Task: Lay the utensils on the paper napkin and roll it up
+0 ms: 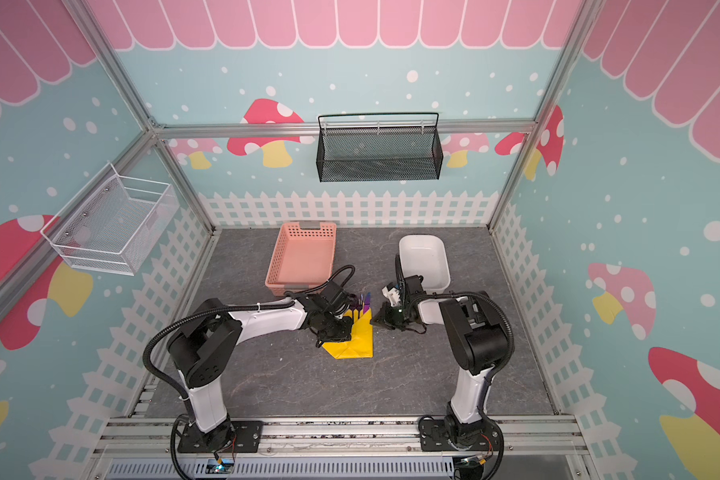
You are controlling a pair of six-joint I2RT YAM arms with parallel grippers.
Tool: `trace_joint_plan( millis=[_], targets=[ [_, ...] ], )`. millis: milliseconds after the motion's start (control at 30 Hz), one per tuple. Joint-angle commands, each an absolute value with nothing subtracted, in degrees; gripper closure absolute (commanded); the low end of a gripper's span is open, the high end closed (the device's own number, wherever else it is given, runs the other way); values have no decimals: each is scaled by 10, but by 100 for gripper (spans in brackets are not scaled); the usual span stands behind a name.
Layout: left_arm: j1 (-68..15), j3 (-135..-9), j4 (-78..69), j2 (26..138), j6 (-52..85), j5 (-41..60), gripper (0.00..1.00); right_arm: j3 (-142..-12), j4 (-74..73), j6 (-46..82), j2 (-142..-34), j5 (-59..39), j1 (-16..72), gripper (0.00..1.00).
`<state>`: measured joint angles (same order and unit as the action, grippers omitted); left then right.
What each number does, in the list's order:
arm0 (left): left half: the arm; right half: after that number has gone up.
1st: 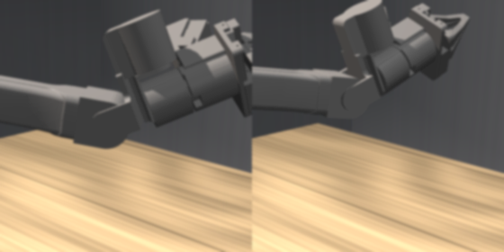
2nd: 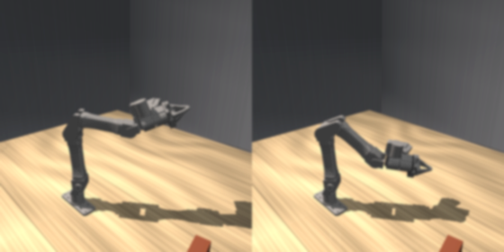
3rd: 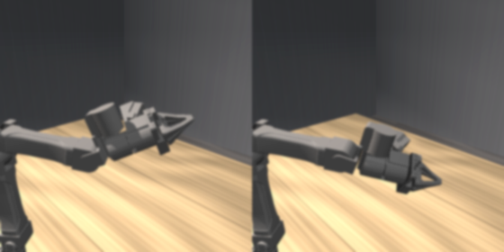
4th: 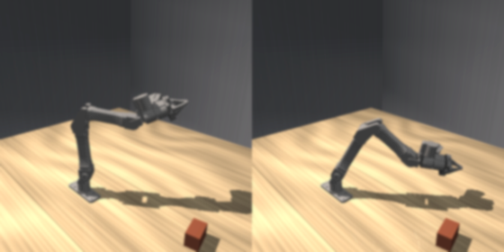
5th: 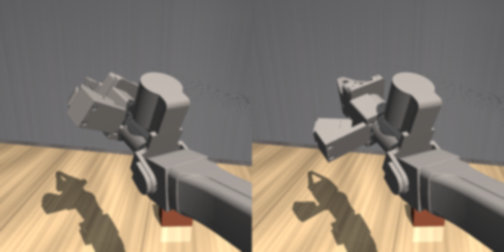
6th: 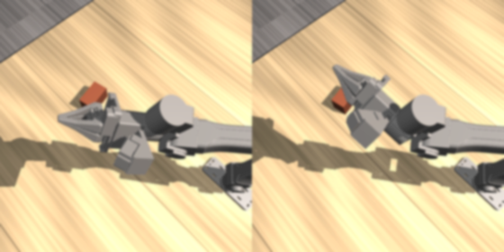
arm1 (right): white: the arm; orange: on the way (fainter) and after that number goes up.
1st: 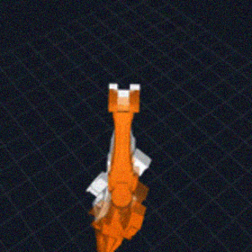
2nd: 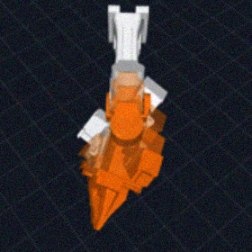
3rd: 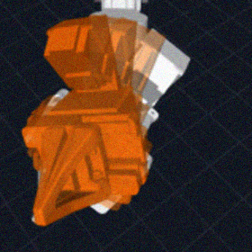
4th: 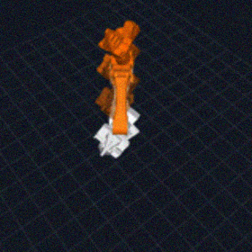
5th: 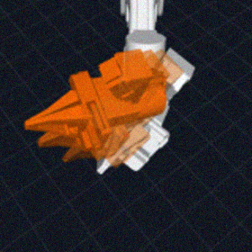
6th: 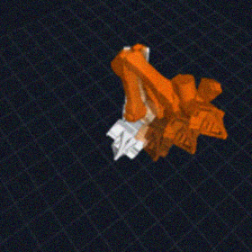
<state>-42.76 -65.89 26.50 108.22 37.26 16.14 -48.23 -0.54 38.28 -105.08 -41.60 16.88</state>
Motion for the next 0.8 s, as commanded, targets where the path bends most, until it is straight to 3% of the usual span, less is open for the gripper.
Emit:
trace_joint_plan(
  millis=[0, 267, 767],
  targets=[
    [-425, -643, 291, 1091, 369, 148, 100, -495, 25, 369, -1043, -396, 163, 98],
    [-425, -645, 291, 1092, 369, 149, 100, -508, -28, 390, -1056, -454, 163, 98],
    [-425, -643, 291, 1093, 369, 149, 100, -528, 0, 376, -1092, -423, 158, 99]
  ],
)
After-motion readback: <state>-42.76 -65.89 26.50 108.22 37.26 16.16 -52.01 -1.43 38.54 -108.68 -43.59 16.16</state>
